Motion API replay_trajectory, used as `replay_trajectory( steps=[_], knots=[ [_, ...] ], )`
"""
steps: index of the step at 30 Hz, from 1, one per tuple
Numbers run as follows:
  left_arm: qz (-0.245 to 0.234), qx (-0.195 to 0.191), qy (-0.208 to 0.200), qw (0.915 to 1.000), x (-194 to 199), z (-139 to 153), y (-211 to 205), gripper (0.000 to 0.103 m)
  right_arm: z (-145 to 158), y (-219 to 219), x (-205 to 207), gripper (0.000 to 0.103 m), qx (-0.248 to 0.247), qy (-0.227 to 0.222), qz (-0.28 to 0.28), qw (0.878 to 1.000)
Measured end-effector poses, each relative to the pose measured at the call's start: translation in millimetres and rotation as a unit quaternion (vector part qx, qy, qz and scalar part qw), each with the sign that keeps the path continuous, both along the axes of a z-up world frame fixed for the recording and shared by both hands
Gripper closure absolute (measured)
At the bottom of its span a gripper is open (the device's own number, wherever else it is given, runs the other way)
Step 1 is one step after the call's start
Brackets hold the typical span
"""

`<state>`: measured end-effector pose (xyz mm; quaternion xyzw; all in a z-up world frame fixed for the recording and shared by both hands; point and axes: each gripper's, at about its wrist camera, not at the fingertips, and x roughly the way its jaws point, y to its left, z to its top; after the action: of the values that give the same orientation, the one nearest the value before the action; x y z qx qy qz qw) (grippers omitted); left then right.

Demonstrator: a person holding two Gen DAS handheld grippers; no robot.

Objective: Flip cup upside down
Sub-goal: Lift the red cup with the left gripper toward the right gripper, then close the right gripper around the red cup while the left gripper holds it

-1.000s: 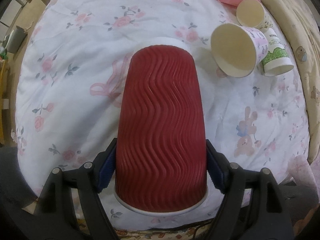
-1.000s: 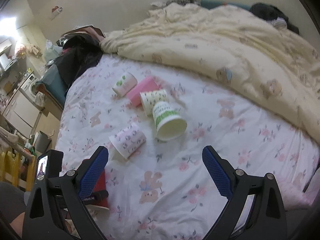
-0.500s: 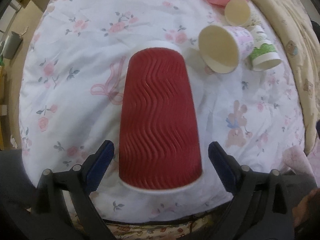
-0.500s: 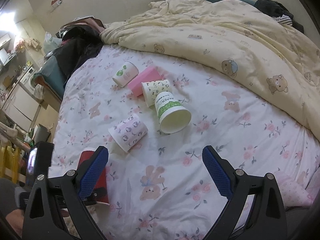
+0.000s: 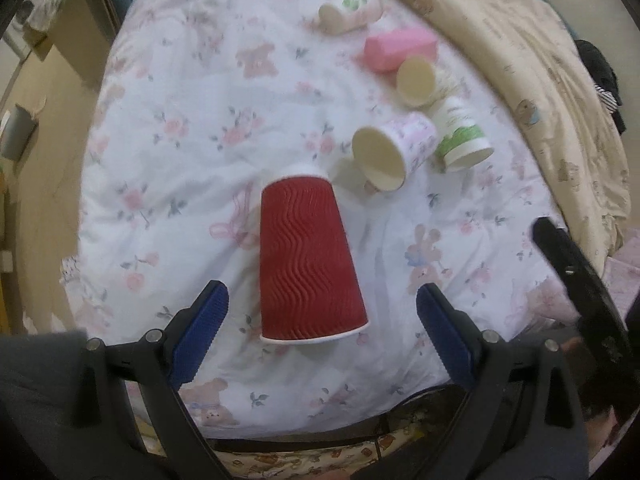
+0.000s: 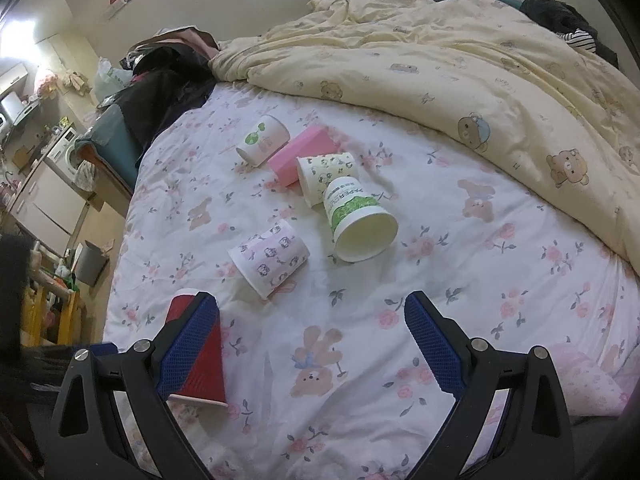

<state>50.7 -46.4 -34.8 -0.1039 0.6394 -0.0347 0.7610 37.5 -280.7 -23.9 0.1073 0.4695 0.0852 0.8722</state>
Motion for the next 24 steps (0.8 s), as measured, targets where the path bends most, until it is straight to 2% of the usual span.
replay_trajectory(
  steps=[4,10,12,14,20,24],
  knots=[
    [0.005,0.015,-0.037,0.9992,-0.2,17.0,5.9,0.01,-2.3,1.1,1.1,0.006,0.004,0.004,0.0,1.0],
    [0.012,0.039,-0.068,0.9969,0.9,24.8,26.3,0.01,-3.8,2.5,1.4,0.006,0.01,0.006,0.003,1.0],
    [0.009,0.04,-0.072,0.9966,0.7,22.9,33.4,0.01,-3.5,3.4,1.8,0.006,0.01,0.004,0.003,1.0],
    [0.009,0.016,-0.065,0.9977,-0.3,18.3,41.5,0.01,-3.2,4.0,1.6,0.006,0.013,0.002,0.004,1.0],
    [0.029,0.043,-0.074,0.9959,-0.4,5.1,61.6,0.01,-1.8,2.7,4.9,0.006,0.031,-0.006,-0.007,0.999],
    [0.03,0.024,-0.092,0.995,0.7,-0.8,71.5,0.01,-5.0,8.1,6.9,0.006,0.029,-0.004,-0.002,1.0]
  ],
)
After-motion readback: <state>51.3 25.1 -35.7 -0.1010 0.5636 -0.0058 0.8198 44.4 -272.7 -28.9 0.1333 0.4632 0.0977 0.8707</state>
